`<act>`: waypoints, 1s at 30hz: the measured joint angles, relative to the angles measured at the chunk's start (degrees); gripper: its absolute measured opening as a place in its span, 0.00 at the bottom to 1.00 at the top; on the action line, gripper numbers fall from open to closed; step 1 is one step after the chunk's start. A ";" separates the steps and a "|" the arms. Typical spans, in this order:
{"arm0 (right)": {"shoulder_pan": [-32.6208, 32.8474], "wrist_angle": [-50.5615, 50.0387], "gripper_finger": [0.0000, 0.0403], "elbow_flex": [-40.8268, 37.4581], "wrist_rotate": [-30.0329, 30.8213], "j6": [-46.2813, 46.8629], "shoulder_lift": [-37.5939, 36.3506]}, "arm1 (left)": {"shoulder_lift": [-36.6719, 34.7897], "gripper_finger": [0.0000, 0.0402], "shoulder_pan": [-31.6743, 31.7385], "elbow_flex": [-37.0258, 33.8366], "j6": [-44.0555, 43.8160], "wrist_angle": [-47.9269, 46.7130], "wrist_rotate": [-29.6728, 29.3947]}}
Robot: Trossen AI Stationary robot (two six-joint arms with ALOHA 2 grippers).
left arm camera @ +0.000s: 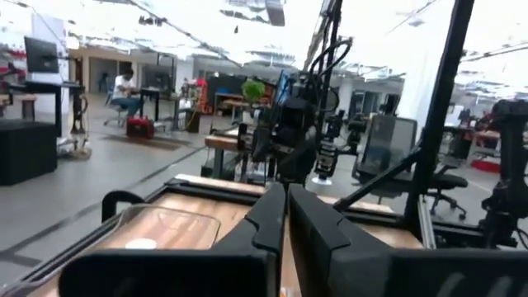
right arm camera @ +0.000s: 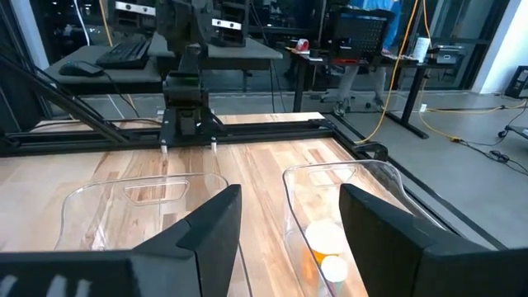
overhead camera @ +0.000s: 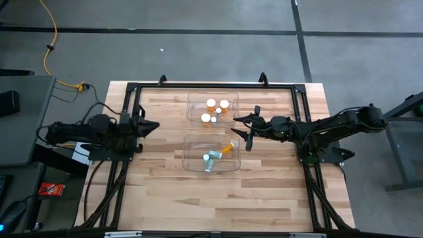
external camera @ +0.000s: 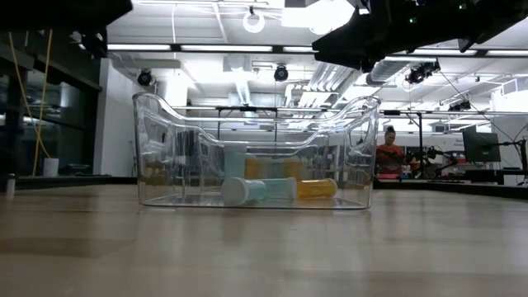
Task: Pick and place medicine bottles into bin by pill shape (circle, oval)
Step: Return to Home Position
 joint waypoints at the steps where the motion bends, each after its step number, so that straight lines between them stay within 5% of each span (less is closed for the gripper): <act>1: 0.01 -0.09 0.49 0.00 0.00 0.08 0.00 | -1.47 0.02 0.00 0.00 0.22 -0.95 0.00; 8: 0.01 -0.41 0.49 0.00 0.00 0.08 0.00 | -6.69 0.01 0.00 -0.11 -1.85 -10.29 -1.05; 19: -0.01 0.87 0.49 0.00 1.01 -0.16 0.00 | -6.69 0.00 -0.02 -13.18 -3.61 1.59 -1.80; 30: 0.01 -1.51 0.49 0.00 6.51 0.46 0.00 | -6.20 0.00 -0.01 -13.03 -4.06 -0.34 2.18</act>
